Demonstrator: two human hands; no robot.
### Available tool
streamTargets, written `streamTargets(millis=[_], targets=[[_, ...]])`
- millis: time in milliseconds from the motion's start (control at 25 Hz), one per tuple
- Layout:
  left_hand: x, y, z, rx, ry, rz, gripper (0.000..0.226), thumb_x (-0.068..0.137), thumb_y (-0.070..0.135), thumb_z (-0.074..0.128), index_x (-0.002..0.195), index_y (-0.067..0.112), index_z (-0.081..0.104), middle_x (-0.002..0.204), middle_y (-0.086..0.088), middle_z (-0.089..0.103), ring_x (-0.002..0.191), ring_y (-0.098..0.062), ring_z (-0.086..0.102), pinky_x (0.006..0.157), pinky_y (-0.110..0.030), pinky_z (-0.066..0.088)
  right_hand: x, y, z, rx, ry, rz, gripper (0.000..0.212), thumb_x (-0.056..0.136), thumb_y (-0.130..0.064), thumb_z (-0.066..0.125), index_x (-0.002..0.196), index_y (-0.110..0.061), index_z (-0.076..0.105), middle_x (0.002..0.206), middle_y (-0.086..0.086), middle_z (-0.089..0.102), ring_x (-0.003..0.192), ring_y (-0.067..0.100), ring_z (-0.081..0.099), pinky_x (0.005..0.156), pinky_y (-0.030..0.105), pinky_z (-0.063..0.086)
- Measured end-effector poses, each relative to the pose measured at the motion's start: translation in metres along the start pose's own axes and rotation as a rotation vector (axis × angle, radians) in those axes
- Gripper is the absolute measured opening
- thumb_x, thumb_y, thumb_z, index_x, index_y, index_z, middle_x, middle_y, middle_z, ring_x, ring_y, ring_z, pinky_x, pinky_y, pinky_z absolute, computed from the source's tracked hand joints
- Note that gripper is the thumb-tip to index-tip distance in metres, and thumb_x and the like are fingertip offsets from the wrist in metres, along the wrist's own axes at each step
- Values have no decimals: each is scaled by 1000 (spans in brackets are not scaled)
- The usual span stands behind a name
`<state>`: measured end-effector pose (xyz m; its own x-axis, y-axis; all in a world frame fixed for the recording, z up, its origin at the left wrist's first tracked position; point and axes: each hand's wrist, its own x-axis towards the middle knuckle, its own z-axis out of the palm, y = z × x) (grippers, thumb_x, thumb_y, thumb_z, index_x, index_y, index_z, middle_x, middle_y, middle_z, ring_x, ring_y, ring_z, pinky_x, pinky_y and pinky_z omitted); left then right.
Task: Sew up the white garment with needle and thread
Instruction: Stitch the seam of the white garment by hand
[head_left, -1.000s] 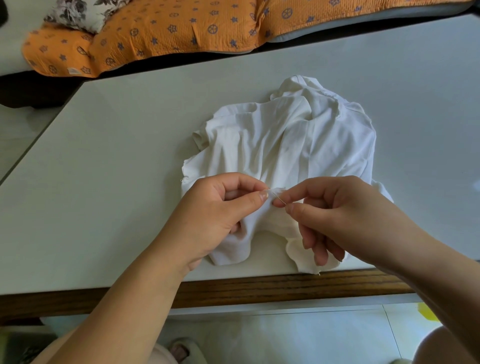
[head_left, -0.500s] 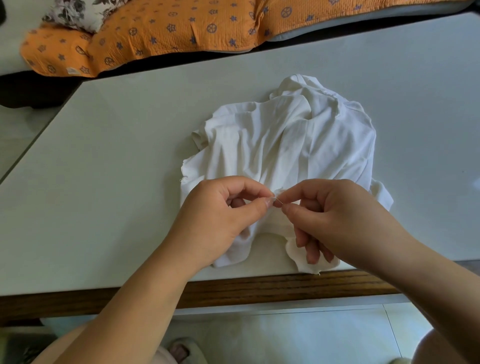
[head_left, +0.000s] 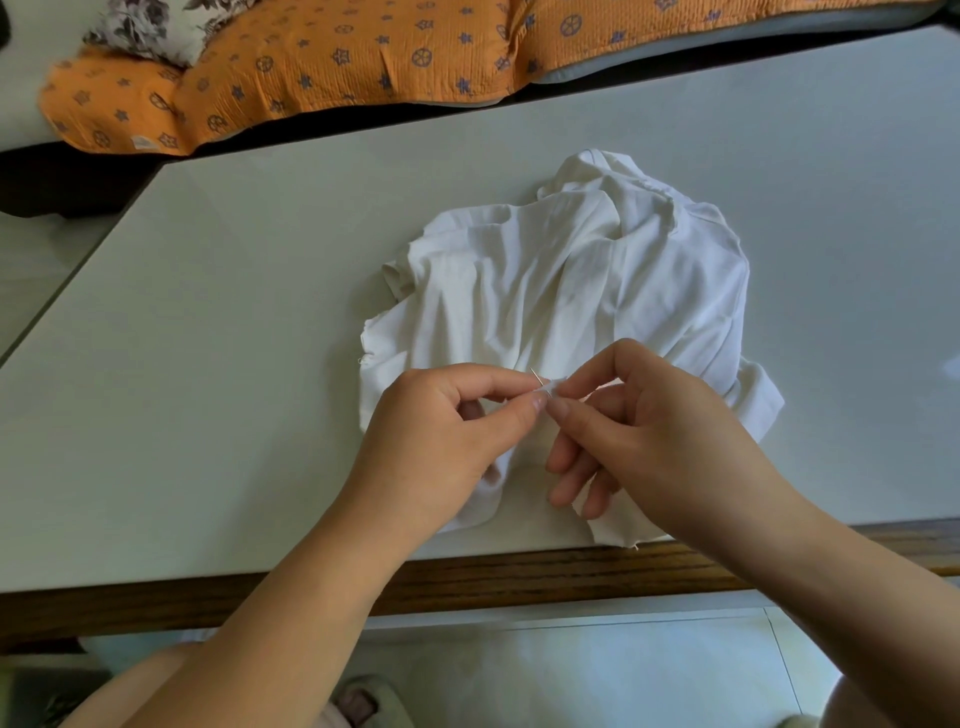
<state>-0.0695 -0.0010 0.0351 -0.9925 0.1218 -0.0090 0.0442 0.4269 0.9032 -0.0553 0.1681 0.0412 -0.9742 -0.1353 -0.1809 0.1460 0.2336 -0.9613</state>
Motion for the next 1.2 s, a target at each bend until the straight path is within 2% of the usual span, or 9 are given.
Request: streamTargets(millis=[120, 280, 440, 560, 640, 720, 840, 1040, 1200], targets=[[-1, 1, 3, 107, -15, 64, 18, 84, 23, 71, 85, 41, 75, 52, 16, 52, 48, -4, 45, 48, -24, 45, 1, 1, 1, 21, -3, -9, 9, 98, -18, 57, 106, -22, 58, 71, 3, 74, 59, 21, 72, 58, 31, 60], [0, -1, 6, 189, 10, 137, 20, 82, 21, 70, 76, 40, 74, 66, 15, 58, 56, -5, 47, 53, -14, 38, 3, 4, 4, 7, -3, -33, 10, 97, -17, 57, 97, -22, 66, 70, 2, 74, 61, 17, 72, 58, 31, 60], [0, -1, 6, 196, -2, 145, 13, 82, 24, 71, 78, 34, 78, 65, 19, 59, 58, 0, 49, 54, -10, 36, 2, 2, 4, -146, 33, -105, 9, 98, -24, 55, 91, -28, 60, 72, -9, 73, 59, 8, 69, 53, 24, 55], [0, 0, 4, 201, -10, 127, 10, 84, 22, 74, 87, 29, 79, 63, 27, 57, 59, 2, 50, 56, -7, 35, 8, 0, -5, -244, 168, -140, 10, 95, -29, 57, 86, -30, 61, 73, -20, 69, 50, 0, 61, 49, 12, 41], [0, 0, 3, 193, -39, 111, 10, 85, 23, 73, 87, 31, 78, 63, 27, 57, 59, 1, 49, 56, -8, 35, 15, -3, -18, -23, 200, -60, 11, 97, -25, 57, 89, -22, 64, 83, -13, 72, 48, 3, 57, 45, 13, 40], [-1, 0, 2, 185, -60, 92, 11, 85, 24, 73, 85, 34, 77, 64, 26, 56, 61, 2, 49, 57, -8, 36, 19, -9, -27, 350, 90, 28, 12, 100, -16, 51, 96, -9, 60, 92, 5, 76, 50, 12, 60, 42, 19, 43], [-1, 1, 1, 150, -74, 58, 7, 83, 29, 73, 83, 35, 77, 70, 17, 58, 62, 1, 50, 59, -10, 38, 23, -13, -36, 657, 14, 18, 12, 100, -7, 45, 93, -10, 54, 81, 13, 74, 60, 21, 70, 48, 22, 53], [-1, 1, 1, 150, -99, 20, 6, 82, 31, 73, 84, 34, 78, 76, 14, 62, 68, 2, 55, 63, -10, 41, 29, -13, -43, 776, 72, -135, 14, 100, -12, 46, 88, -13, 54, 77, 10, 70, 90, 31, 74, 79, 35, 60], [-1, 1, -1, 154, -117, 6, 8, 82, 32, 72, 84, 37, 77, 79, 10, 63, 68, -2, 55, 63, -12, 43, 30, -12, -48, 746, 180, -246, 15, 102, -10, 46, 89, -13, 52, 73, 8, 70, 92, 31, 73, 84, 37, 58]])
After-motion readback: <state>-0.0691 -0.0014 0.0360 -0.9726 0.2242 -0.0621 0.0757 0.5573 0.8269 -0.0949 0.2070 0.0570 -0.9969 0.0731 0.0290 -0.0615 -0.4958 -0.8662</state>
